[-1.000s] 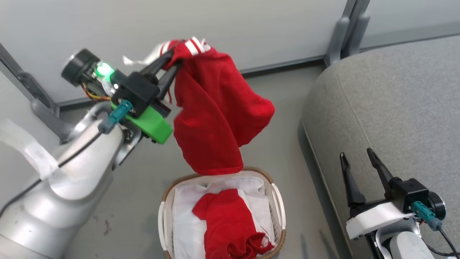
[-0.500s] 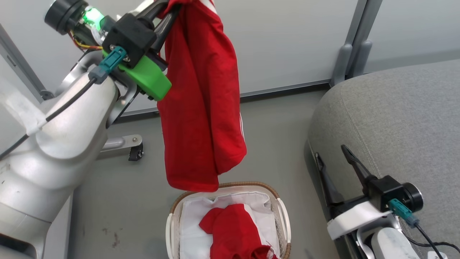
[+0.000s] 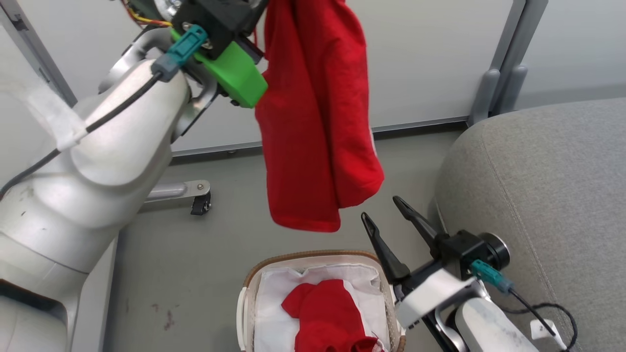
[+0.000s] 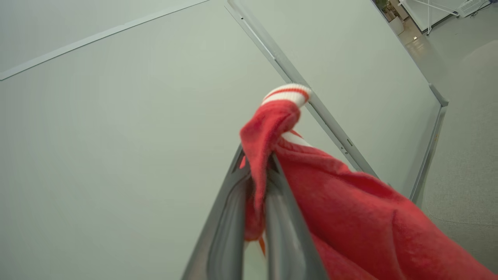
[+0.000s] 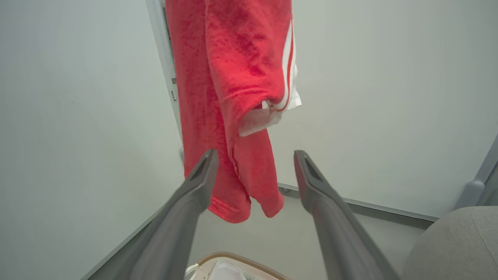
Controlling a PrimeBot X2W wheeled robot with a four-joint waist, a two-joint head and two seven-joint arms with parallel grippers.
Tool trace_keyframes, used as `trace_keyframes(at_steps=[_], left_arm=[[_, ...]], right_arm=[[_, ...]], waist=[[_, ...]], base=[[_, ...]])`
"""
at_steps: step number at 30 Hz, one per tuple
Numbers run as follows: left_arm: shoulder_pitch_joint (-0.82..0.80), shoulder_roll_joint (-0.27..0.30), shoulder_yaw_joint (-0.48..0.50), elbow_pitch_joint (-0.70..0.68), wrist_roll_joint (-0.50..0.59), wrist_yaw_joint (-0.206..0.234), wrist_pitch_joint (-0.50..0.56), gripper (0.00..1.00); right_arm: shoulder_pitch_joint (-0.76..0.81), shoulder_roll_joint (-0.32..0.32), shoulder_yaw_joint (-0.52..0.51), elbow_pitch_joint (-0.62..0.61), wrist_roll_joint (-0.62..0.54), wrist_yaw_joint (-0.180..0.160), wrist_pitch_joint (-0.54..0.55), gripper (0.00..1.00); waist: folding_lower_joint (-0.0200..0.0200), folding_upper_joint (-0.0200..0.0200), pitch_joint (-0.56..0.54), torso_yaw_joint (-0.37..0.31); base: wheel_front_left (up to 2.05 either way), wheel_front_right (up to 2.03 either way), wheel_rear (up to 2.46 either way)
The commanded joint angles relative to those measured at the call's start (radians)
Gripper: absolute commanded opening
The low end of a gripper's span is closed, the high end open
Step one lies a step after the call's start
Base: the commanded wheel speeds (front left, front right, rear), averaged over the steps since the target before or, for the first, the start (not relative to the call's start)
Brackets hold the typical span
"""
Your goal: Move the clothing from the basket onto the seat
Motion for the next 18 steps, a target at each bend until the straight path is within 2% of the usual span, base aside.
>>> trace_keyframes(at_steps=[1, 8, 16, 17, 18], left_arm=[[-0.021, -0.009, -0.002, -0.001, -0.011, -0.003, -0.007, 0.00], [-0.032, -0.051, -0.035, -0.025, -0.022, -0.003, -0.011, 0.00], [0.005, -0.063, -0.064, -0.063, -0.044, -0.003, -0.014, 0.00], [0.013, -0.060, -0.065, -0.063, -0.048, -0.003, -0.014, 0.00], [0.018, -0.058, -0.065, -0.063, -0.052, -0.002, -0.014, 0.00]], right_arm=[[-0.027, -0.005, 0.007, 0.013, 0.004, -0.001, -0.004, 1.00], [-0.127, -0.005, 0.045, 0.099, 0.039, -0.001, -0.003, 1.00], [-0.197, -0.005, 0.028, 0.137, 0.053, -0.001, -0.003, 1.00], [-0.204, -0.005, 0.029, 0.137, 0.056, -0.001, -0.003, 0.74], [-0.209, -0.005, 0.029, 0.136, 0.057, -0.001, -0.003, 0.53]], waist=[[0.0001, 0.0000, 0.000, 0.009], [0.0001, 0.0000, 0.004, 0.034], [0.0001, 0.0000, 0.008, 0.056], [0.0001, 0.0000, 0.008, 0.058], [0.0001, 0.0000, 0.008, 0.059]], base=[[0.00, 0.00, 0.00], [0.00, 0.00, 0.00], [0.00, 0.00, 0.00], [0.00, 0.00, 0.00], [0.00, 0.00, 0.00]])
